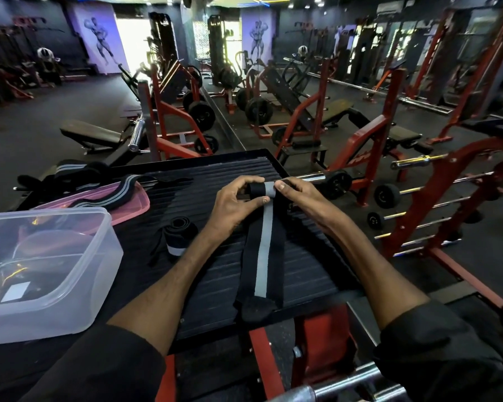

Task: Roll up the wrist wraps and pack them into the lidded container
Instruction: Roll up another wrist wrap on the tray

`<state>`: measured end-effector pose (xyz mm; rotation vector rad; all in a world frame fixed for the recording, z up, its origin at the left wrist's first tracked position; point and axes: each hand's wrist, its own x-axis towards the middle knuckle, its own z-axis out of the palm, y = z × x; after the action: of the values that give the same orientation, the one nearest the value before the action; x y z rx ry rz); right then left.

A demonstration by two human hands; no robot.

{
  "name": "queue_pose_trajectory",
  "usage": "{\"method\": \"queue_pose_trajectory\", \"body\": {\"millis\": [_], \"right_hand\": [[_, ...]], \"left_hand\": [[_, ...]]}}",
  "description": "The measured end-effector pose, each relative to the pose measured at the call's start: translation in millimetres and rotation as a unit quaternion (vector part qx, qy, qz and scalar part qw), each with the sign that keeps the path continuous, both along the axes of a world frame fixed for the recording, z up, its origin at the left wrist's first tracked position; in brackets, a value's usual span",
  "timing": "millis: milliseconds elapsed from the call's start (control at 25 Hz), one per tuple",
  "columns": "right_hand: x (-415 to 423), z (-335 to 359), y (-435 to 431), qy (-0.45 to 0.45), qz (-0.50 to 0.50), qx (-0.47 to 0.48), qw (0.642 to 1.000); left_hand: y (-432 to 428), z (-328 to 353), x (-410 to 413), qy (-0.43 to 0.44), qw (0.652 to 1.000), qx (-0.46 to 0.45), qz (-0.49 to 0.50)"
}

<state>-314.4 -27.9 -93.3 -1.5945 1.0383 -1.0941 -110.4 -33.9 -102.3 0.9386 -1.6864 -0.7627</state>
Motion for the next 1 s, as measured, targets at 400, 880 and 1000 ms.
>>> {"method": "queue_pose_trajectory", "body": {"millis": [400,880,1000], "right_hand": [[-10,-26,-10,0.0,0.003,-0.105,0.994],[-5,-8,0,-0.127,0.006,0.169,0.977],[-4,-15,-4,-0.055,-0.009,0.175,0.983]], "left_hand": [[3,-19,3,-0.041,0.97,0.225,-0.086],[4,-39,2,0.028,0.996,0.087,-0.002],[7,-36,0,0.033,0.997,0.072,-0.002]]}}
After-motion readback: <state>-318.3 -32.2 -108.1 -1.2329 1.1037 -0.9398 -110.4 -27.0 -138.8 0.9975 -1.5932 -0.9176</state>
